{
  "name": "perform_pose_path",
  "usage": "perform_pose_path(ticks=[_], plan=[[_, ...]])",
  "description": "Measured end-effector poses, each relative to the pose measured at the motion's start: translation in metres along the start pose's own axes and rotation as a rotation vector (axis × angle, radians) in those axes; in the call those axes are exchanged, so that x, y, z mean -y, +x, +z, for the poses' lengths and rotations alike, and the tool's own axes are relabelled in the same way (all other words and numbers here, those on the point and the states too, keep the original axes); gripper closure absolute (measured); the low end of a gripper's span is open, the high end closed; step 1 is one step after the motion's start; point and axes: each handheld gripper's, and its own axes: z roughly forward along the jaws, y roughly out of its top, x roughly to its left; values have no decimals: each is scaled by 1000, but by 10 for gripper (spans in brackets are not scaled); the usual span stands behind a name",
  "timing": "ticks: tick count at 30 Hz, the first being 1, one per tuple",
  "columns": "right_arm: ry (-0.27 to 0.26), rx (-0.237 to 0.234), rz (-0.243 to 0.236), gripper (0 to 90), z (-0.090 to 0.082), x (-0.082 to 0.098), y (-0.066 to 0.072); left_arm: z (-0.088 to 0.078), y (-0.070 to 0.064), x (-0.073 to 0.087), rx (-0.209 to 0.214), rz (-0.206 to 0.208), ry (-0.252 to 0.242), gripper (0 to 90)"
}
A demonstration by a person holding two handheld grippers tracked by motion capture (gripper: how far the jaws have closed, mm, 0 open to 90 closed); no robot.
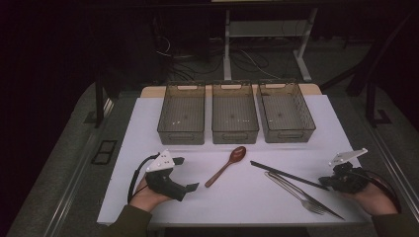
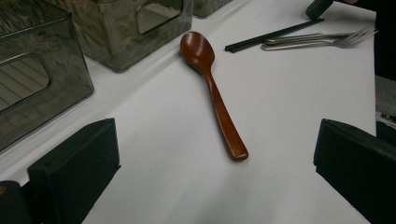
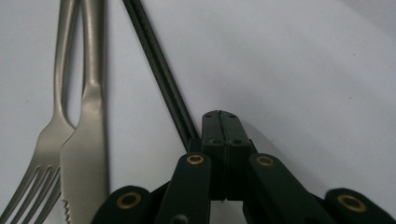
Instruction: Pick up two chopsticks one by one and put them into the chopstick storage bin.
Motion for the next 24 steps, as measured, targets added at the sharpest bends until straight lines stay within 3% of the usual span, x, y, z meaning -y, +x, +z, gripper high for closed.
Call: perform_pose_path(ticks=[4,14,16,21,24], plan=[[8,-14,-23,888,-3,4,4,0,0,0,0,0,1,0],[7,-20,-29,888,-4,8,8,1,-1,0,0,0,2,0],[-19,-19,-18,876,-8,7,6,1,0,0,0,1,2,0],[-102,-19,-9,697,-15,4,1,2,-1,0,3,4,8,0],[-122,-30,-9,610,-14,1,1,2,-1,0,3,6,9,0]])
